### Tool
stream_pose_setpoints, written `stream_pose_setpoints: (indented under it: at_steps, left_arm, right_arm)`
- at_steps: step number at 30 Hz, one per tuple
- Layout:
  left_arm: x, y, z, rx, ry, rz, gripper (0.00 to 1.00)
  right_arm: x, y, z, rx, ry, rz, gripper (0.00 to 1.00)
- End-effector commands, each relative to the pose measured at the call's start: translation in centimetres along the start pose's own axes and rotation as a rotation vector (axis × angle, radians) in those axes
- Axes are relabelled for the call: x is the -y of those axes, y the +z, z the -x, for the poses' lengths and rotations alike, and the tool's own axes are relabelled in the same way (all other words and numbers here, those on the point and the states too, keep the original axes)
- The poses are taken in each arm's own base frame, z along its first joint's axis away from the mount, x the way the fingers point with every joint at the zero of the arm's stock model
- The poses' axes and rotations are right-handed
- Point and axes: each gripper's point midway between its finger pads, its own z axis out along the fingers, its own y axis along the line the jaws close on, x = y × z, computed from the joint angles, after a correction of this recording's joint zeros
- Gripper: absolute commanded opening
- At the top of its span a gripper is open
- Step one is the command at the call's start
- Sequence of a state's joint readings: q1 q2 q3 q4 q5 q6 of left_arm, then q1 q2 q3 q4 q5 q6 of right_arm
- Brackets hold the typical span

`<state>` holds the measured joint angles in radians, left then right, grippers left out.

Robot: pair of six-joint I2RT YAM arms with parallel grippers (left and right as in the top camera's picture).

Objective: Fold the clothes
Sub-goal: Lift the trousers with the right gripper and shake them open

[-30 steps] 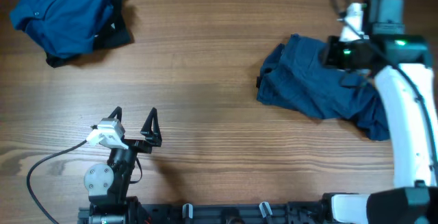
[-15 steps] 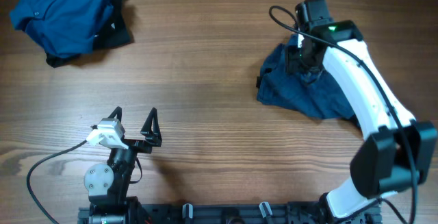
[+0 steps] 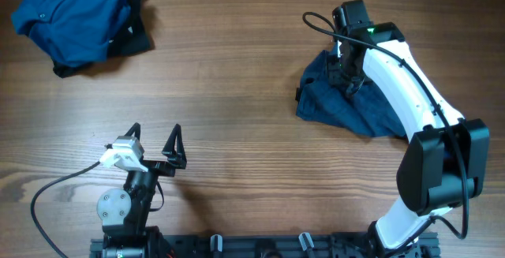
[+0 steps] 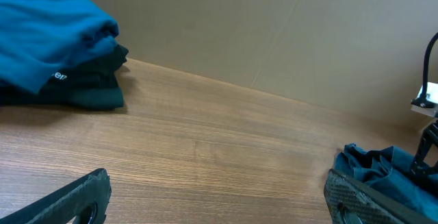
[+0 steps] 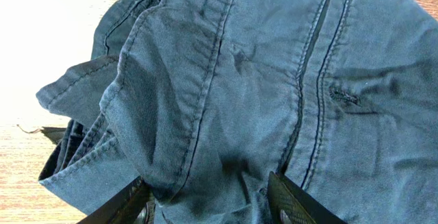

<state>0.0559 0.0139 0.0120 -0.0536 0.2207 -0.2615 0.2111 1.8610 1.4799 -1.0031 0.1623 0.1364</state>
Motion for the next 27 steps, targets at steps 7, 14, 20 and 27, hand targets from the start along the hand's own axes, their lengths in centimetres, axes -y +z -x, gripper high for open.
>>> stream_pose_setpoints:
  at_steps: [7,14,20,27]
  left_arm:
    - [-0.5,0.0,-0.1,0.005,-0.009,0.021,1.00]
    - [-0.5,0.0,-0.1,0.005,-0.009,0.021,1.00]
    - [-0.5,0.0,-0.1,0.005,-0.009,0.021,1.00]
    - [-0.5,0.0,-0.1,0.005,-0.009,0.021,1.00]
  right_arm:
    - [-2.2,0.0,-0.3,0.014,-0.136,-0.101,0.60]
    - [-1.4,0.0,0.0,0.027,-0.103,-0.143,0.59]
    - [-1.1,0.0,0.3,0.038,-0.104,-0.161,0.49]
    - [-1.1,0.9,0.1,0.016,-0.114,-0.169,0.42]
